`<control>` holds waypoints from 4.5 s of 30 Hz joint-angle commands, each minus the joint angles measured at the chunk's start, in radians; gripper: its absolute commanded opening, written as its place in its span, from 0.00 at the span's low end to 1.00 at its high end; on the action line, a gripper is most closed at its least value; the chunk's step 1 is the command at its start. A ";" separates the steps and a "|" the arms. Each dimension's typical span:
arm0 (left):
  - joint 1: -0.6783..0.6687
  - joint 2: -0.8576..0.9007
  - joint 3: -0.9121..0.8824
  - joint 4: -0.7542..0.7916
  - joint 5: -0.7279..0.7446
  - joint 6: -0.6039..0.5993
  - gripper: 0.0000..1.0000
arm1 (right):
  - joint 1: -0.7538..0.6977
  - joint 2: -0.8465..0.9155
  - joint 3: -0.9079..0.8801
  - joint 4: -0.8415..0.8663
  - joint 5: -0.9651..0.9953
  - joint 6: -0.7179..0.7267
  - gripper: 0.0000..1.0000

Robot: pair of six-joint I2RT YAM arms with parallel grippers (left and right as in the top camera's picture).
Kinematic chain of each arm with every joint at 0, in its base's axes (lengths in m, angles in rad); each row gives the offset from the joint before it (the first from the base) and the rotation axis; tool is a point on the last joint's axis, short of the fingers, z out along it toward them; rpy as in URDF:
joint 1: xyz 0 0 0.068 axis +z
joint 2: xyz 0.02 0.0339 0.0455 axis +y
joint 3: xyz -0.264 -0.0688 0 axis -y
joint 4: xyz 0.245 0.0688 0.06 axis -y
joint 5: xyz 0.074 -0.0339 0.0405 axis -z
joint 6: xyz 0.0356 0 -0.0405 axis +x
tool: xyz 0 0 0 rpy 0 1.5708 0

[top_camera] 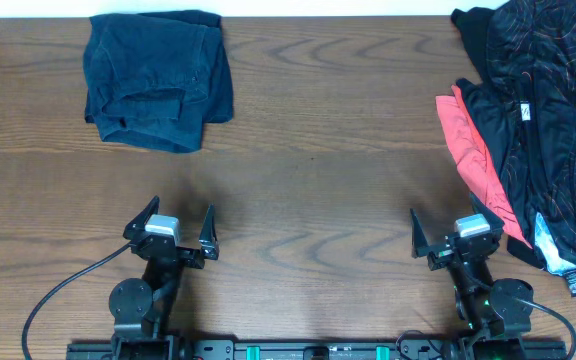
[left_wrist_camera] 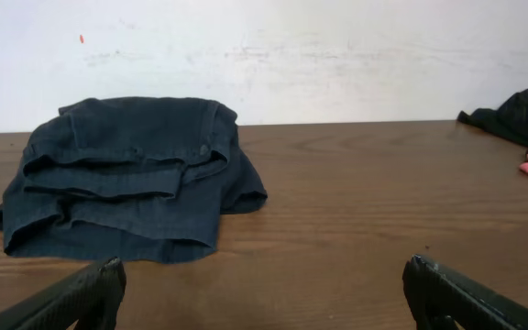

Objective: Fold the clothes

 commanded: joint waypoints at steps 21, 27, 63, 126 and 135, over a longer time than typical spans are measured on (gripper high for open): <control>-0.005 0.000 -0.014 -0.041 0.014 0.005 0.98 | -0.018 -0.005 -0.003 -0.002 0.005 0.001 0.99; -0.005 0.000 -0.014 -0.041 0.014 0.005 0.98 | -0.018 -0.005 -0.003 -0.001 0.005 0.001 0.99; -0.005 0.000 -0.014 -0.040 -0.005 0.005 0.98 | -0.018 -0.005 -0.003 0.003 0.066 -0.059 0.99; -0.005 1.310 0.919 -0.589 0.025 -0.054 0.98 | -0.537 1.608 1.247 -0.828 0.078 0.359 0.84; -0.005 1.342 0.918 -0.584 0.025 -0.054 0.98 | -0.591 1.609 1.143 -0.760 0.092 0.265 0.80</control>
